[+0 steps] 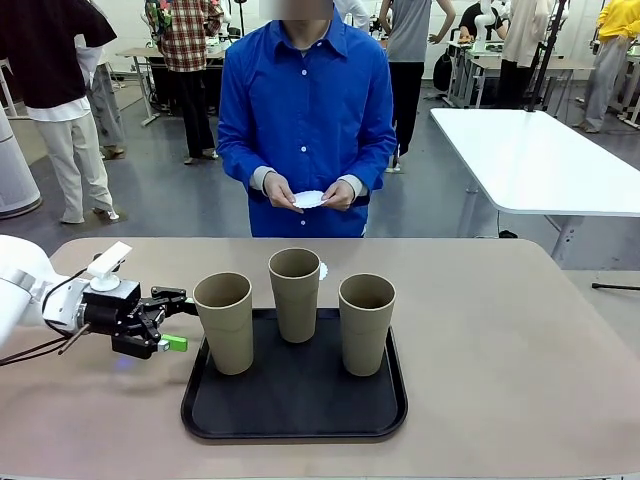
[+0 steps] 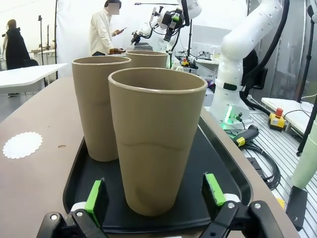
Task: Place coasters on the table and set cups on them.
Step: Pick up one Reusable plastic cup and place it on a coaster set by the human.
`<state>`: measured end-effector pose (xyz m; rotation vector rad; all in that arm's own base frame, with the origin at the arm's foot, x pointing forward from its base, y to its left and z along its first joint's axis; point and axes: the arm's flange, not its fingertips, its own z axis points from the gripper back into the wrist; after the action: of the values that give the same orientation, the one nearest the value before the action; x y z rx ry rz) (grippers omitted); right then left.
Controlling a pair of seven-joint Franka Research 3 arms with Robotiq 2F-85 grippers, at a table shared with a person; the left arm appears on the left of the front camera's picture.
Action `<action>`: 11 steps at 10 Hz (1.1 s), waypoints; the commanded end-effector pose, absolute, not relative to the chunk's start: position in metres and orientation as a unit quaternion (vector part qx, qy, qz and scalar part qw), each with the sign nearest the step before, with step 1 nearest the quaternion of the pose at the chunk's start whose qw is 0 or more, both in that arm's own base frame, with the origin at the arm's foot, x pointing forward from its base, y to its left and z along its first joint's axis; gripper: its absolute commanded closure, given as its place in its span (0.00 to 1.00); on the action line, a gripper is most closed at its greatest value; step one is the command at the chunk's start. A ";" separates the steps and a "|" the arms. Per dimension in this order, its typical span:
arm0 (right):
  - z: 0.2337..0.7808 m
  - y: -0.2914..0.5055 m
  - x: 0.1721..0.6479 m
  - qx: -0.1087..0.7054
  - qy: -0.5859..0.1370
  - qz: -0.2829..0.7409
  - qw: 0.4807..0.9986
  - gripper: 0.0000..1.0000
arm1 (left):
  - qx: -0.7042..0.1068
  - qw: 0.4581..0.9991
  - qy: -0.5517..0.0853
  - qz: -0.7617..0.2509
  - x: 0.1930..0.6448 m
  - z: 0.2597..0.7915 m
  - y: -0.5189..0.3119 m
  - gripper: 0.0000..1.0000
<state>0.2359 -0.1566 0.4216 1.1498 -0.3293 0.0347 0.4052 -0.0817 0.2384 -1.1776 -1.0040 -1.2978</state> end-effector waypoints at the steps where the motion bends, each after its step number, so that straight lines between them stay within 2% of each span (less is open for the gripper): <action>1: 0.422 -0.157 0.237 0.547 -0.161 0.019 0.822 0.00 | -0.487 0.521 -0.437 -0.548 0.412 0.227 -0.096 0.00; 11: 0.422 -0.157 0.237 0.547 -0.161 0.019 0.822 0.00 | -0.507 0.506 -0.419 -0.558 0.409 0.213 -0.132 0.00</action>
<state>0.2359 -0.1566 0.4215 1.1498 -0.3293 0.0347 0.4090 -0.1230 0.2195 -1.2495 -0.9613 -1.3264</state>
